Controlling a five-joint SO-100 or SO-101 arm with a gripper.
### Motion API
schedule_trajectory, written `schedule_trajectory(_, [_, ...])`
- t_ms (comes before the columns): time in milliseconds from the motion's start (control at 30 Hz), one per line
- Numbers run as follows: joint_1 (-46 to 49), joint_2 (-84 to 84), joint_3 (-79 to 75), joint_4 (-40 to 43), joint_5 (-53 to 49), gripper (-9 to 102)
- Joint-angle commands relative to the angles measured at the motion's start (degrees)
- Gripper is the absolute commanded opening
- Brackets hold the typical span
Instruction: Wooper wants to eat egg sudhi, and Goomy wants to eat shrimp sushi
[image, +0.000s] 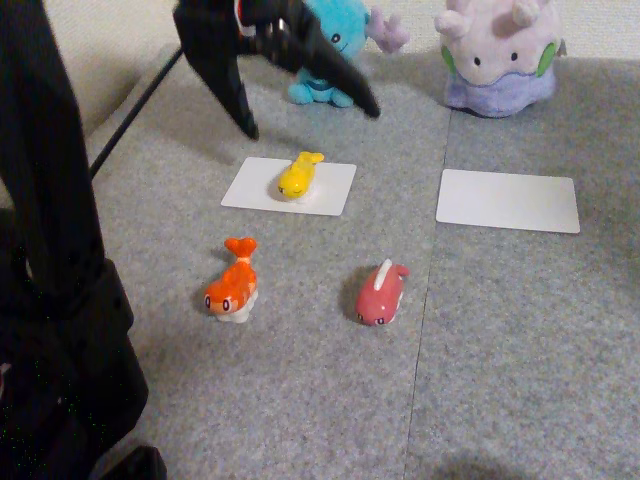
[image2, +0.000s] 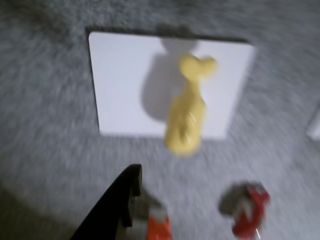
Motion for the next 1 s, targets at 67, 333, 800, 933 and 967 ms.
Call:
schedule_trajectory(67, [-0.9,17.1,-0.4,9.8,-2.9,48])
schedule_trajectory(333, [-1.8,31.0,4.8,19.6,-6.8,48])
schedule_trajectory(800, [-1.0,50.7,50.1,1.3,-15.5,48])
schedule_trajectory(933, [-1.0,54.4,57.9,-2.1,-17.5,48])
schedule_trajectory(967, [-1.0,54.4,59.9,-3.1,-17.7,48])
